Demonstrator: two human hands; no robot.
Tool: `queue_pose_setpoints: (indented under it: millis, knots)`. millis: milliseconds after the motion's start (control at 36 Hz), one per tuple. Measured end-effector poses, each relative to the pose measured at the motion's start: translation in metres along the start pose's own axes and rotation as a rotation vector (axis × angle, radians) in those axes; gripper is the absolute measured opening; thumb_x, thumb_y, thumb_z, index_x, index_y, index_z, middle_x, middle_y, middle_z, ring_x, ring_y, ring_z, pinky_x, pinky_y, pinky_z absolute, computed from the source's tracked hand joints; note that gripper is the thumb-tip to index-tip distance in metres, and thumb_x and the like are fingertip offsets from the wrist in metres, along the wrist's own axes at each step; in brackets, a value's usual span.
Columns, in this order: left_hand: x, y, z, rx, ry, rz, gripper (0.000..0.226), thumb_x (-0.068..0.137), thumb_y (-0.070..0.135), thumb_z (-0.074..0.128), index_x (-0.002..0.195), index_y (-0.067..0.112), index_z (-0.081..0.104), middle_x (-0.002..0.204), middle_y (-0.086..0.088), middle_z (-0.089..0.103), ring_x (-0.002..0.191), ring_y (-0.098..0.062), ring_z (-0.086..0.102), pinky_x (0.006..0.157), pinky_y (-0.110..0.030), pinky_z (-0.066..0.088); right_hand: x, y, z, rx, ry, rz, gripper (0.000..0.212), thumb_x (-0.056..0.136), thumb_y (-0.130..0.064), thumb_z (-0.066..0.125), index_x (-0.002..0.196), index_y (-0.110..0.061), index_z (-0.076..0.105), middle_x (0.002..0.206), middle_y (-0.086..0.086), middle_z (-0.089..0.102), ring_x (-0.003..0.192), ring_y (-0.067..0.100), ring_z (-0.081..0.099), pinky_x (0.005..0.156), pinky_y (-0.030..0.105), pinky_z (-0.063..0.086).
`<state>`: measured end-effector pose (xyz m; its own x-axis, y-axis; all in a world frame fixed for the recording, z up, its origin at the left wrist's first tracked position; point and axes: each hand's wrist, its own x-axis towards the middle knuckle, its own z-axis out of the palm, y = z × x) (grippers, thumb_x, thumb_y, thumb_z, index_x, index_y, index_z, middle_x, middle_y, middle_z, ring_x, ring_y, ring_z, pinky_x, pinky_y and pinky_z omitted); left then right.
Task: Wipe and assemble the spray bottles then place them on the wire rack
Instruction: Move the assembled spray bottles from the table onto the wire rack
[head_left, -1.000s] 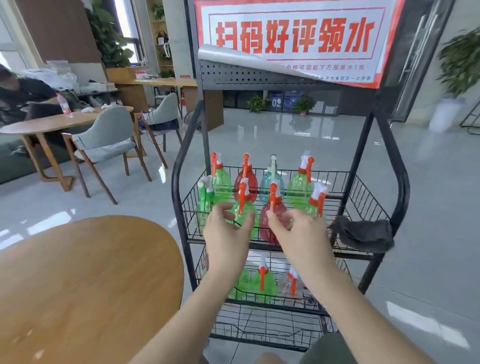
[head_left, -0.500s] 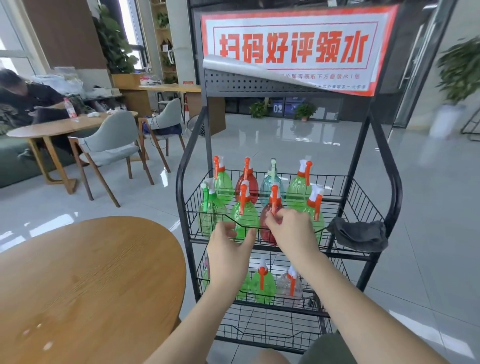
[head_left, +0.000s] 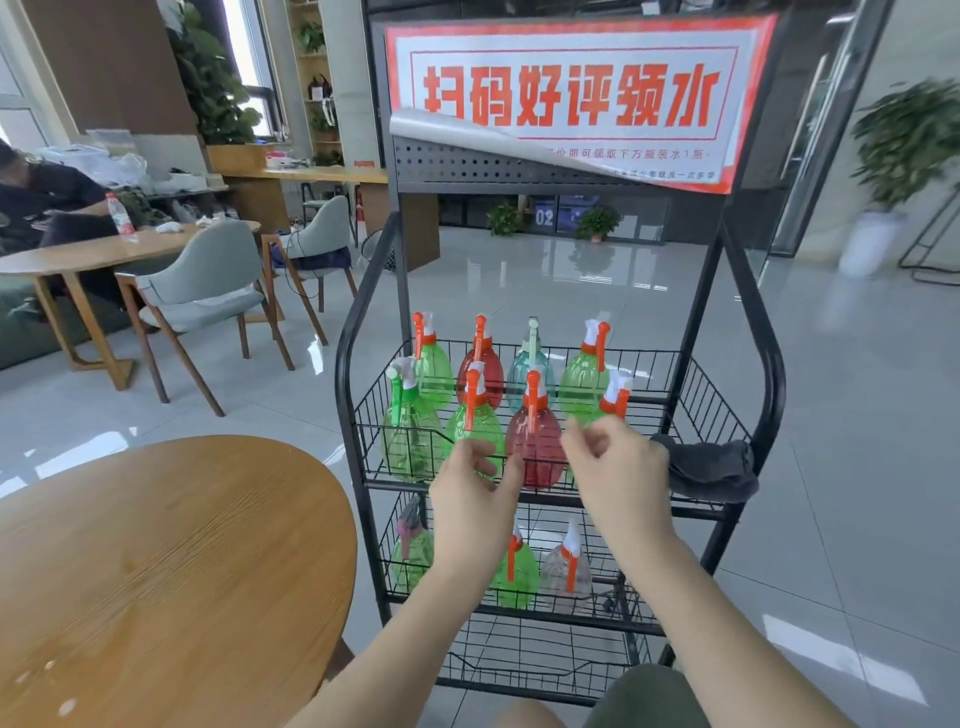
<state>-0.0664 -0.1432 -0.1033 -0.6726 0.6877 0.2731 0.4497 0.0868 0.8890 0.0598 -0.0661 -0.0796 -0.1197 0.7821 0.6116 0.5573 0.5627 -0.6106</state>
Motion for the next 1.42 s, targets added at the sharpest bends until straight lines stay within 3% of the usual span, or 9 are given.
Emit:
queue_pose_setpoints:
  millis: [83, 194, 306, 528, 611, 972, 1139, 1222, 1417]
  knots:
    - [0.005, 0.013, 0.012, -0.047, -0.063, 0.015, 0.019, 0.098, 0.032, 0.071, 0.107, 0.019, 0.061, 0.078, 0.007, 0.064, 0.067, -0.003, 0.059, 0.058, -0.009, 0.042, -0.002, 0.017, -0.016, 0.013, 0.133, 0.068, 0.028, 0.095, -0.027, 0.072, 0.079, -0.007, 0.06, 0.056, -0.006, 0.058, 0.049, 0.004, 0.054, 0.054, 0.007, 0.041]
    - [0.015, 0.028, 0.027, -0.064, -0.151, 0.004, 0.037, 0.101, 0.038, 0.065, 0.127, 0.012, 0.062, 0.071, 0.01, 0.065, 0.058, 0.002, 0.059, 0.056, -0.007, 0.042, 0.006, 0.03, -0.022, -0.032, -0.02, 0.178, 0.04, 0.097, -0.043, 0.067, 0.11, -0.006, 0.062, 0.055, -0.001, 0.06, 0.051, 0.011, 0.058, 0.052, 0.017, 0.04]
    - [0.021, 0.038, 0.036, -0.066, -0.19, -0.031, 0.025, 0.105, 0.033, 0.06, 0.081, 0.026, 0.057, 0.058, 0.006, 0.064, 0.046, 0.009, 0.058, 0.048, -0.005, 0.04, 0.015, 0.037, -0.017, -0.065, -0.113, 0.184, 0.052, 0.097, -0.05, 0.064, 0.122, -0.003, 0.067, 0.062, 0.0, 0.063, 0.052, 0.011, 0.06, 0.057, 0.03, 0.052]
    - [0.028, 0.036, 0.043, -0.013, -0.145, -0.07, 0.048, 0.105, 0.041, 0.056, 0.079, 0.004, 0.071, 0.067, -0.018, 0.072, 0.053, -0.029, 0.061, 0.063, -0.051, 0.06, 0.026, 0.043, -0.01, -0.12, -0.149, 0.132, 0.034, 0.098, -0.039, 0.067, 0.086, -0.008, 0.073, 0.049, 0.0, 0.056, 0.041, 0.012, 0.048, 0.048, 0.026, 0.037]
    - [0.027, 0.036, 0.044, -0.009, -0.135, -0.06, 0.044, 0.105, 0.038, 0.056, 0.078, 0.007, 0.07, 0.064, -0.015, 0.071, 0.06, -0.037, 0.069, 0.06, -0.047, 0.06, 0.026, 0.046, -0.008, -0.114, -0.15, 0.13, 0.032, 0.099, -0.035, 0.067, 0.085, -0.007, 0.073, 0.051, 0.004, 0.06, 0.041, 0.018, 0.051, 0.051, 0.028, 0.043]
    - [0.024, 0.034, 0.045, -0.022, -0.118, -0.042, 0.045, 0.105, 0.032, 0.058, 0.078, -0.001, 0.069, 0.064, -0.016, 0.071, 0.043, -0.001, 0.061, 0.044, -0.014, 0.045, 0.026, 0.049, -0.009, -0.092, -0.15, 0.143, 0.027, 0.098, -0.03, 0.068, 0.083, -0.008, 0.073, 0.054, 0.003, 0.061, 0.041, 0.017, 0.049, 0.049, 0.028, 0.043]
    - [0.024, 0.027, 0.043, -0.006, -0.135, -0.033, 0.038, 0.101, 0.041, 0.064, 0.077, 0.012, 0.07, 0.06, -0.002, 0.07, 0.059, -0.015, 0.071, 0.066, -0.033, 0.06, 0.021, 0.044, -0.018, -0.076, -0.141, 0.153, 0.034, 0.097, -0.04, 0.069, 0.099, -0.007, 0.077, 0.051, 0.002, 0.06, 0.045, 0.018, 0.056, 0.056, 0.03, 0.05]
    - [0.016, 0.022, 0.034, -0.011, -0.136, -0.05, 0.035, 0.099, 0.045, 0.065, 0.077, 0.019, 0.07, 0.058, -0.001, 0.07, 0.063, -0.019, 0.071, 0.065, -0.027, 0.058, 0.008, 0.04, -0.028, -0.044, -0.095, 0.141, 0.039, 0.096, -0.041, 0.069, 0.111, -0.006, 0.073, 0.056, 0.001, 0.061, 0.053, 0.016, 0.059, 0.059, 0.029, 0.044]
    - [-0.031, -0.045, 0.015, -0.068, -0.057, -0.169, 0.041, 0.103, 0.041, 0.059, 0.074, 0.013, 0.066, 0.06, -0.009, 0.069, 0.049, -0.009, 0.061, 0.053, -0.031, 0.049, -0.069, 0.06, -0.018, 0.0, -0.088, 0.065, 0.016, 0.092, -0.02, 0.075, 0.083, -0.008, 0.07, 0.048, -0.02, 0.043, 0.04, -0.002, 0.049, 0.057, 0.002, 0.04]
